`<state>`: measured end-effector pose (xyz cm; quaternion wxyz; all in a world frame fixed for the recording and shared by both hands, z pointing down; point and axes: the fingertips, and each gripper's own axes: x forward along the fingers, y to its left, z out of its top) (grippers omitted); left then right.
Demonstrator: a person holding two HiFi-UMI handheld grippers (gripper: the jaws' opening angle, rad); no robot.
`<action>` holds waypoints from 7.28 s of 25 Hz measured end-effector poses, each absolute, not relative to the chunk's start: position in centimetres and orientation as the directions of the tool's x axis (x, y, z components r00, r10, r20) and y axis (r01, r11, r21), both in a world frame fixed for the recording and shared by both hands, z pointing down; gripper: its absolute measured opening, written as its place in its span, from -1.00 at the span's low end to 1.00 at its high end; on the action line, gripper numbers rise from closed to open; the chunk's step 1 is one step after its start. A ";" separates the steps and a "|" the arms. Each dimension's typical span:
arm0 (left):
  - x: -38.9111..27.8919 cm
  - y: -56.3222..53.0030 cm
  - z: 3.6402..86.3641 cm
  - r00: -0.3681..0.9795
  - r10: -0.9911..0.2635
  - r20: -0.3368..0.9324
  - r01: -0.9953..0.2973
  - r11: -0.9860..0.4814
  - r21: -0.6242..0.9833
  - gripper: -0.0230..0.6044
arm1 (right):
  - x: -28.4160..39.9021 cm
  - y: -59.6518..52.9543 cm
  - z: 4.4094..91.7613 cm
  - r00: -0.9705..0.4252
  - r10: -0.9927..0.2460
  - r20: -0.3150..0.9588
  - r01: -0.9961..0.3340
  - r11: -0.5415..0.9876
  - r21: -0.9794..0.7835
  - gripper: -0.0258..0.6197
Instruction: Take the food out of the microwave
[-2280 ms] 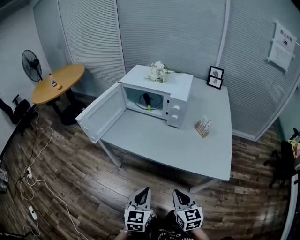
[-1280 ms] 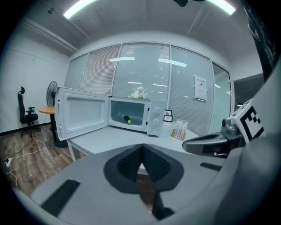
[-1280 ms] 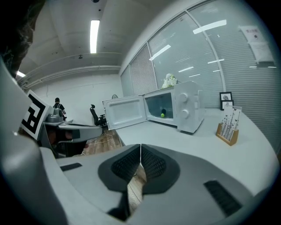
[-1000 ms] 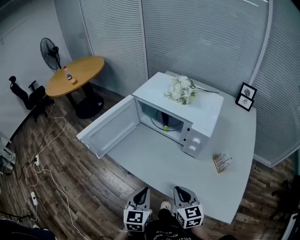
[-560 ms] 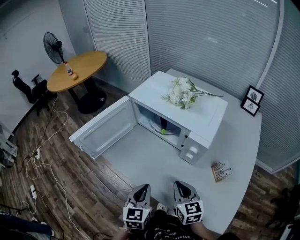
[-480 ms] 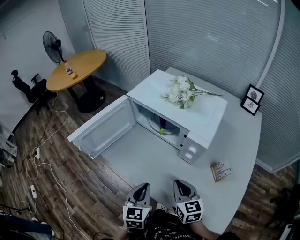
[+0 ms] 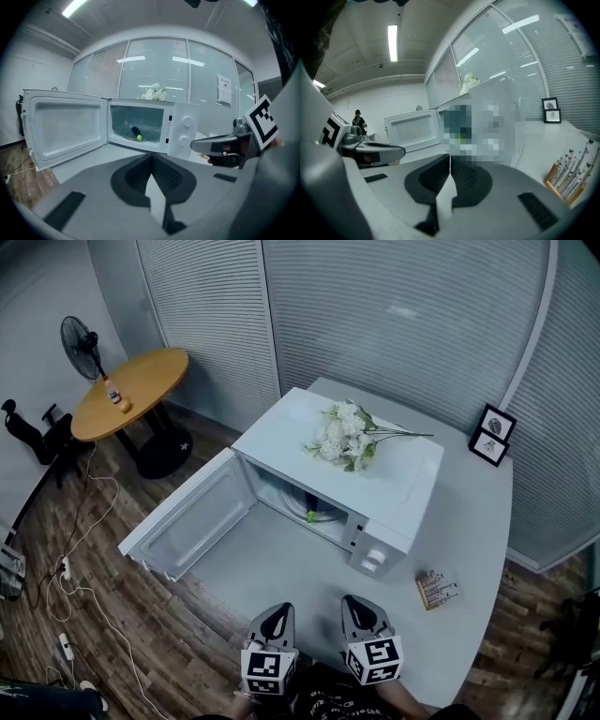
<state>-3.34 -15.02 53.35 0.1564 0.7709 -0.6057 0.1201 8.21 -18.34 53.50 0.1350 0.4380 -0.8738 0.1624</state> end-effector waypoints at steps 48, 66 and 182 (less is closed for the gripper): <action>-15.5 -27.0 55.2 0.533 -0.758 0.377 -0.841 -0.525 0.134 -0.90 | -2.5 -38.1 53.6 -0.284 -0.885 0.368 -0.959 0.273 -0.083 -0.45; -16.3 -27.3 56.1 0.561 -0.725 0.400 -0.820 -0.552 0.149 -0.90 | -3.2 -43.5 58.2 -0.194 -0.823 0.534 -0.977 0.210 -0.030 -0.37; -11.8 -23.6 56.4 0.569 -0.733 0.372 -0.814 -0.567 0.126 -0.90 | 1.7 -23.3 56.1 -0.150 -0.878 0.454 -0.982 0.185 0.033 -0.50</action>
